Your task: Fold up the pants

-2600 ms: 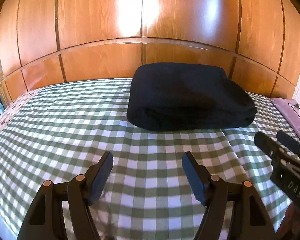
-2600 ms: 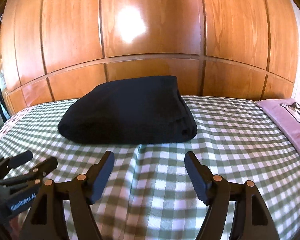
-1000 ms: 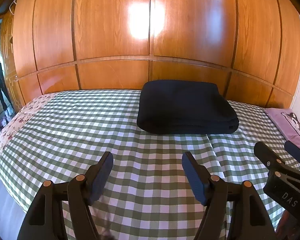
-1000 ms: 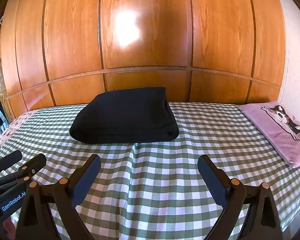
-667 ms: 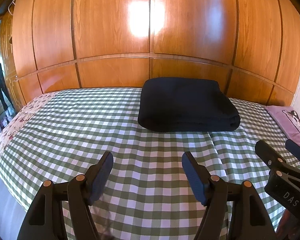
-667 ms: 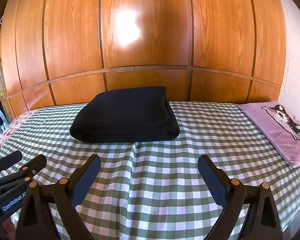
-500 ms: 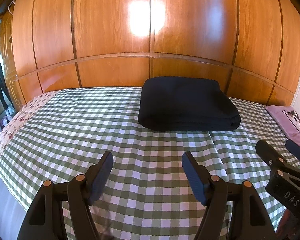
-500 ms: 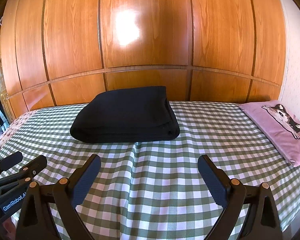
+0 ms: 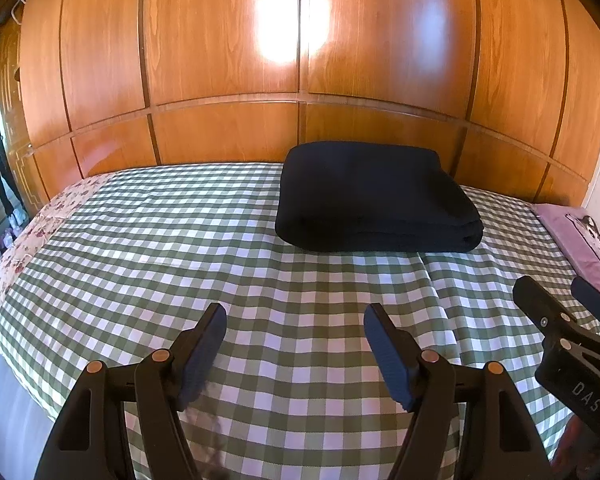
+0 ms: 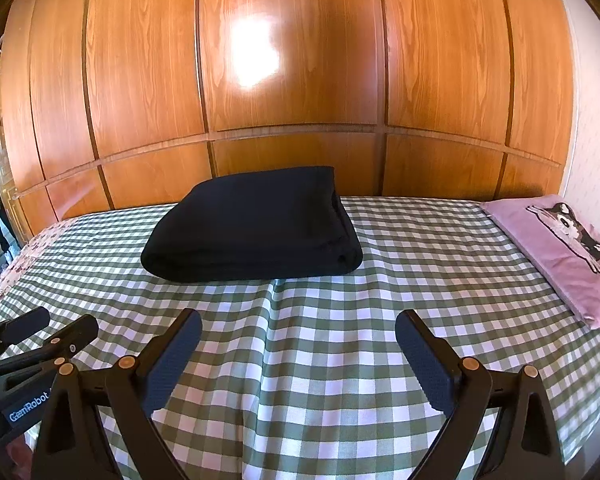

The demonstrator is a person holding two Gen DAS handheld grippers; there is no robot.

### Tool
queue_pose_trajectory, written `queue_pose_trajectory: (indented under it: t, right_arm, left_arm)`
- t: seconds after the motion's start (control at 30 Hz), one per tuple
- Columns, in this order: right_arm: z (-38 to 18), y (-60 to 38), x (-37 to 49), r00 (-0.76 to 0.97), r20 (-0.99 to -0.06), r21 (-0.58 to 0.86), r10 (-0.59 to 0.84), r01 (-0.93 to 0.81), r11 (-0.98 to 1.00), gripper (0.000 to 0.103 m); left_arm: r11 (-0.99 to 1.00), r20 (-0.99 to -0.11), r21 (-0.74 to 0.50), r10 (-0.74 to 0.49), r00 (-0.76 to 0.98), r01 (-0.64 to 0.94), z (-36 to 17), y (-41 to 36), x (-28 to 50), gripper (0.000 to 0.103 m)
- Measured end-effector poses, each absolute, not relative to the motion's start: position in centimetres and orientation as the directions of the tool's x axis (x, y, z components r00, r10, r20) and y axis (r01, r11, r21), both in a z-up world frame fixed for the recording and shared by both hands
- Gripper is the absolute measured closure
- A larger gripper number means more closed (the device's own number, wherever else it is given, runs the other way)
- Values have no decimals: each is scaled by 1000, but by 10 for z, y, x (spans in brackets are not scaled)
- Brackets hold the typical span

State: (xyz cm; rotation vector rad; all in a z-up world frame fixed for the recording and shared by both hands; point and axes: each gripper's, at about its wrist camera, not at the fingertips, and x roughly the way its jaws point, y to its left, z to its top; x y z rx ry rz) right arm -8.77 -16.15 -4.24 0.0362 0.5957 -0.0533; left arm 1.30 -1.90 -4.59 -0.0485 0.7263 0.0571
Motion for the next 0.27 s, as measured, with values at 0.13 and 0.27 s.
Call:
queue_pose_trajectory:
  t: [0.13, 0.27]
  right_arm:
    - [-43, -161, -87, 825, -563, 16, -41, 60, 998, 5]
    - [-44, -162, -87, 826, -562, 19, -44, 66, 998, 5]
  left_arm:
    - [997, -668, -29, 38, 743, -78, -47, -17, 14, 31]
    - [996, -669, -22, 45, 742, -81, -48, -16, 15, 31]
